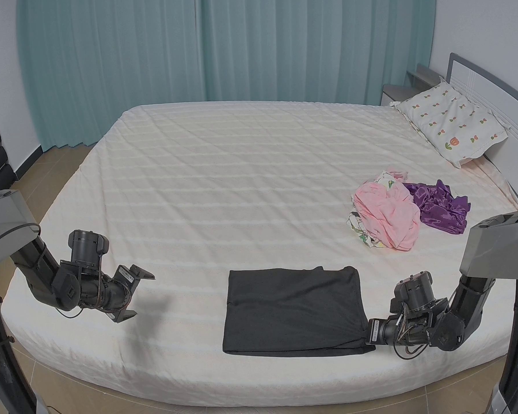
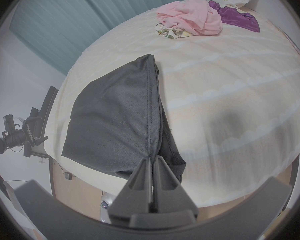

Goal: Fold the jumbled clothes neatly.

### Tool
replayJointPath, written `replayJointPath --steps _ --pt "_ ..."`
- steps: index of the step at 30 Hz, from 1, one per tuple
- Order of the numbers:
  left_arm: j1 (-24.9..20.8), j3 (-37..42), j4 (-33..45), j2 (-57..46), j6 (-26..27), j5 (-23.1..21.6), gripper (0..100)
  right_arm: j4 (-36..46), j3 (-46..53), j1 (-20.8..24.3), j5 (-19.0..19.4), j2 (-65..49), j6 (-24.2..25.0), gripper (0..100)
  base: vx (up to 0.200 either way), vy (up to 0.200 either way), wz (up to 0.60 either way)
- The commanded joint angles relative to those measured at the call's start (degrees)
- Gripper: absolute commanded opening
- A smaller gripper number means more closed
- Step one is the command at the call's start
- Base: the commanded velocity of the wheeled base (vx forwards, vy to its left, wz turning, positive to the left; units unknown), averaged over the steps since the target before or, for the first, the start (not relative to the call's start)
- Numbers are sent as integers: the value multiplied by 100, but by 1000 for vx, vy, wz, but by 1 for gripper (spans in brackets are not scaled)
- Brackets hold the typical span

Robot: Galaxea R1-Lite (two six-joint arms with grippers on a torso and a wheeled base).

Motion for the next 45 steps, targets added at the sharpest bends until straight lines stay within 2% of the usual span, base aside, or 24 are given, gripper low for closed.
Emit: replayJointPath --steps 1,9,10,16,21,26,32,38,45 --pt "6 0 -3 7 -4 -5 100 -4 79 -7 -1 -47 -63 0 0 0 0" --pt "6 0 -3 7 -4 -5 100 31 184 -113 -1 -47 -318 0 0 0 0" --pt "-2 0 -3 7 -4 -5 100 31 193 -139 -1 -47 -371 100 0 0 0" --pt "-2 0 -3 7 -4 -5 100 -39 105 -254 43 -170 -388 100 0 0 0" --pt "-2 0 -3 7 -4 4 100 -13 -510 -579 149 67 -309 100 0 0 0" --pt "-2 0 -3 7 -4 -5 100 -48 -1222 -535 192 885 -274 100 0 0 0" --pt "-2 0 -3 16 5 4 100 -48 -1635 -517 403 1025 -301 100 0 0 0" --pt "-2 0 -3 7 5 4 100 -259 -1714 -526 983 1183 -512 100 0 0 0" --pt "-2 0 -3 7 5 4 100 -523 -1767 -517 1484 1227 -678 100 0 0 0"
